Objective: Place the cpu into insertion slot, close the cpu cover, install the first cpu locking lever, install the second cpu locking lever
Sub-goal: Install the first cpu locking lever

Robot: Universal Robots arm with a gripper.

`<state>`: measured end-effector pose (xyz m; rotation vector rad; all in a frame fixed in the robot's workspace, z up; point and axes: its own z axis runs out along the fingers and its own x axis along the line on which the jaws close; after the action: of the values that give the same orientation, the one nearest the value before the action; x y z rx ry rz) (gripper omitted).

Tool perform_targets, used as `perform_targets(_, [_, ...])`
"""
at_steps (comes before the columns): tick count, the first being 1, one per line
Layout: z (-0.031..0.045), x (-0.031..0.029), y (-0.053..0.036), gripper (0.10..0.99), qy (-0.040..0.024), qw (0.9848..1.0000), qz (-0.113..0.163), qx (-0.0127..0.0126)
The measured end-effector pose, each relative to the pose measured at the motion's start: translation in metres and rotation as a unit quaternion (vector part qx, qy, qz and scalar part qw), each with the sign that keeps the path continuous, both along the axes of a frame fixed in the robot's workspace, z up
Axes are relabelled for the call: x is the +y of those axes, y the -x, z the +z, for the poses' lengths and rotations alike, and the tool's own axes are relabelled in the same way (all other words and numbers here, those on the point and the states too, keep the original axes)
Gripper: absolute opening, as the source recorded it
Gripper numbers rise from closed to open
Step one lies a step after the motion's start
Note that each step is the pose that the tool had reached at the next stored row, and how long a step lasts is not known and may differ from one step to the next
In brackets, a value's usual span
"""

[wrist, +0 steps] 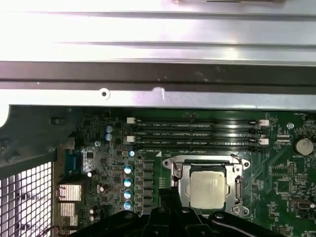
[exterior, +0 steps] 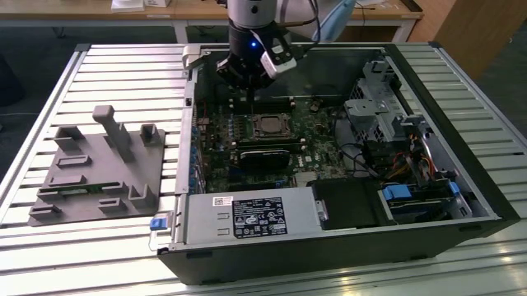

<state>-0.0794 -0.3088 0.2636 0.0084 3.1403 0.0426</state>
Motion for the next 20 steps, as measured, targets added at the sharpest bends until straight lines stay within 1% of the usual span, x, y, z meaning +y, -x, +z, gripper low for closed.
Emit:
perform_targets(6, [-0.0046, 0.0101, 0.0045, 0.106, 0.0000, 1.0000, 0.000, 0.0000])
perform_targets(9, [-0.0065, 0.0143, 0.0052, 0.106, 0.0000, 1.0000, 0.000, 0.0000])
perform_targets(12, [-0.0074, 0.0178, 0.0052, 0.106, 0.0000, 1.0000, 0.000, 0.0001])
perform_targets(15, [-0.0079, 0.0194, 0.0046, 0.106, 0.0000, 1.0000, 0.000, 0.0002])
perform_targets(17, [-0.0081, 0.0196, 0.0016, 0.106, -0.0002, 1.0000, 0.000, 0.0008])
perform_targets(20, [-0.0082, 0.0197, -0.0086, 0.106, -0.0003, 1.0000, 0.000, 0.0028])
